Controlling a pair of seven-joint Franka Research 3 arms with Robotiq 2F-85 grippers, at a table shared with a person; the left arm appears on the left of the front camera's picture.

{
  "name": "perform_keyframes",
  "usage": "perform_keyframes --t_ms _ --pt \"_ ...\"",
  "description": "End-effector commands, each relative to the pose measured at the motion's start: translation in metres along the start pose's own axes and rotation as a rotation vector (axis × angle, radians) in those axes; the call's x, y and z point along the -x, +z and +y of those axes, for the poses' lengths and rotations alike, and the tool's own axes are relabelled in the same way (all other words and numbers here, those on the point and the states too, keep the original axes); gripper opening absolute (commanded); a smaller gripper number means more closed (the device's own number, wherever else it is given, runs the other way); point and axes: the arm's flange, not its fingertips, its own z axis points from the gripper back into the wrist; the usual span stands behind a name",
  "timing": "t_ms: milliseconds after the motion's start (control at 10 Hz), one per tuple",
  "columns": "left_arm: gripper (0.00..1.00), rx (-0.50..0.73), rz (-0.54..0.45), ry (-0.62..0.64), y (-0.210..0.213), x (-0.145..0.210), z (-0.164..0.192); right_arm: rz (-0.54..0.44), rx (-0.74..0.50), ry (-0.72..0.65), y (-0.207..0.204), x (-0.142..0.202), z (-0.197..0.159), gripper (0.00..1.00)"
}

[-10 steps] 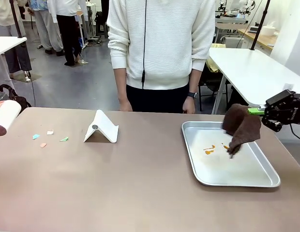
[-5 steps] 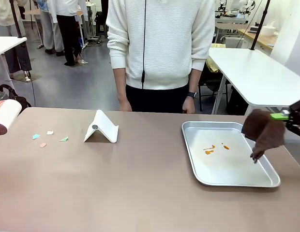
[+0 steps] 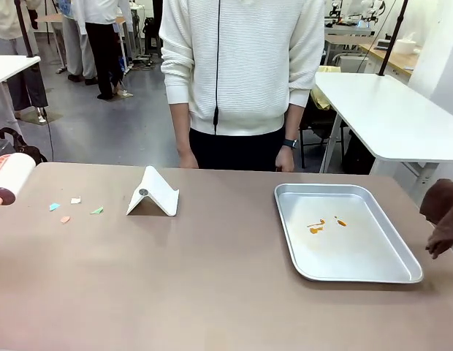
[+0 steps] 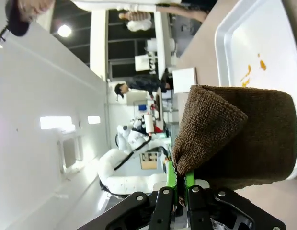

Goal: Clean the surface of the table.
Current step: Hold the Lint Roller with your left hand and the towel with your right hand, then if a person points to the right, clean the right side of the table with your right hand, and if they point to the left, clean the left side with your left hand.

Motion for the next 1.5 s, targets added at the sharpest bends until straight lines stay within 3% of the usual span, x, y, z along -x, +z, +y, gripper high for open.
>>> perform_keyframes --t_ms 0,100,200,1400 --pt "0.22 0.007 -0.073 0.025 0.005 -0.007 -0.004 -0.019 -0.078 0.013 -0.009 -0.015 -0.003 0.07" --pt "0.22 0.029 -0.117 0.050 0.009 -0.011 -0.005 0.000 0.000 0.000 0.000 0.000 0.000 0.07" --pt "0.22 -0.008 -0.023 0.004 0.003 -0.002 0.001 0.000 0.000 0.000 0.000 0.000 0.000 0.07" --pt "0.22 -0.008 -0.023 0.004 0.003 -0.002 0.001 0.000 0.000 0.000 0.000 0.000 0.000 0.07"
